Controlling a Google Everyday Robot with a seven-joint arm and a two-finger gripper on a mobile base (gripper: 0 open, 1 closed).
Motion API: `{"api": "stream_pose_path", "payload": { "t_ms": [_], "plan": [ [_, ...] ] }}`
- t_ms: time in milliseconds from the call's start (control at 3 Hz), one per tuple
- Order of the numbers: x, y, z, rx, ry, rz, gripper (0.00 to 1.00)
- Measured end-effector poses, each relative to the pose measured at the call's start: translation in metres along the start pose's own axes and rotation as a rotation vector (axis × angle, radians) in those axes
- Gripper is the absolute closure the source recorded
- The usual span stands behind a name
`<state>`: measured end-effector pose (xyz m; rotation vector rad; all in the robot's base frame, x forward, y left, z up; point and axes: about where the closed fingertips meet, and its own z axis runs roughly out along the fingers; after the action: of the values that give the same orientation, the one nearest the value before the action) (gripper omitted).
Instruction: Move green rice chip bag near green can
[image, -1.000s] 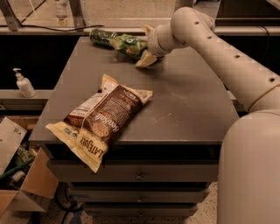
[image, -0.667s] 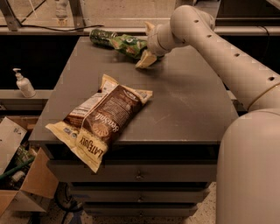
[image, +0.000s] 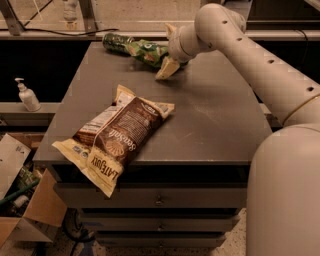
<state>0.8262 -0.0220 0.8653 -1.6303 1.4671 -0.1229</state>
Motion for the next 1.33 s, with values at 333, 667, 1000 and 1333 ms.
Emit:
{"api": "stream_pose_path", "payload": {
  "t_ms": [333, 667, 1000, 1333],
  "plan": [
    [0.0000, 0.0000, 0.0000, 0.000, 0.000, 0.000, 0.00],
    [0.0015, -0.0014, 0.0031, -0.001, -0.001, 0.007, 0.00],
    [0.0011, -0.0019, 0.0026, -0.001, -0.001, 0.007, 0.00],
    [0.0011, -0.0020, 0.0026, -0.001, -0.001, 0.007, 0.00]
  ]
}}
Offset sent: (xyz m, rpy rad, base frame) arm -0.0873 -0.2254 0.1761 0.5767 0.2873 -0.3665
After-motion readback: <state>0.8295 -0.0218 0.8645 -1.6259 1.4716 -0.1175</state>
